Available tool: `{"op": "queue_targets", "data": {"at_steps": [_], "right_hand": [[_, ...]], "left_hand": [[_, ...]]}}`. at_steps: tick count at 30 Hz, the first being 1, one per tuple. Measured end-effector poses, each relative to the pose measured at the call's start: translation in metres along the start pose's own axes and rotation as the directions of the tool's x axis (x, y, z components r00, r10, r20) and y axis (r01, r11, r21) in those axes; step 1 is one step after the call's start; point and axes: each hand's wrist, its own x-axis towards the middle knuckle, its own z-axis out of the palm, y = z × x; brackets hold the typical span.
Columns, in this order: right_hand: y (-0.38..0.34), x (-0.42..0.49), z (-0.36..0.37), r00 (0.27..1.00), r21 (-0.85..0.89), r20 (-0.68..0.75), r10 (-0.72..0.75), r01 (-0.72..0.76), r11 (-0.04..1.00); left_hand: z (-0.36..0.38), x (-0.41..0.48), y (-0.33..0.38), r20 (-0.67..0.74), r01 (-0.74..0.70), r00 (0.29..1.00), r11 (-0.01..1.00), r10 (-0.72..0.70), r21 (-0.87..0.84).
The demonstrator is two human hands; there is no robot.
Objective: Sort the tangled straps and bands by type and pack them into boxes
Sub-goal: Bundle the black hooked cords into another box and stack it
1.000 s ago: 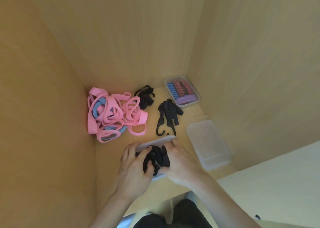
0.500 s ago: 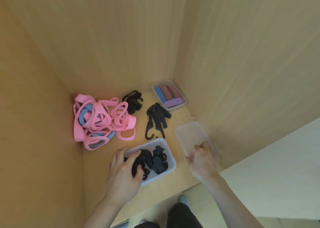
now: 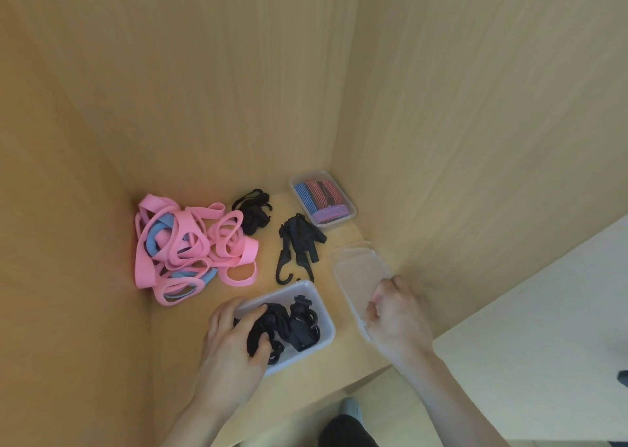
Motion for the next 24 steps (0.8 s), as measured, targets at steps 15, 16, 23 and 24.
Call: {"op": "queue_targets", "data": {"at_steps": [15, 16, 23, 24], "right_hand": [[-0.037, -0.013, -0.061, 0.872, 0.496, 0.092, -0.480, 0.378, 0.782], [-0.038, -0.013, -0.060, 0.873, 0.525, 0.111, -0.476, 0.355, 0.773], [-0.043, -0.006, -0.046, 0.923, 0.629, -0.018, -0.385, 0.310, 0.713], [-0.044, -0.004, -0.043, 0.939, 0.663, -0.023, -0.342, 0.271, 0.698]], "left_hand": [[-0.062, 0.005, 0.039, -0.319, -0.233, 0.939, 0.924, 0.132, -0.304], [-0.064, 0.004, 0.039, -0.322, -0.234, 0.937, 0.924, 0.132, -0.302], [-0.068, -0.013, 0.033, -0.232, 0.009, 0.961, 0.859, -0.148, -0.512], [-0.067, -0.015, 0.031, -0.206, 0.047, 0.960, 0.832, -0.191, -0.553]]}}
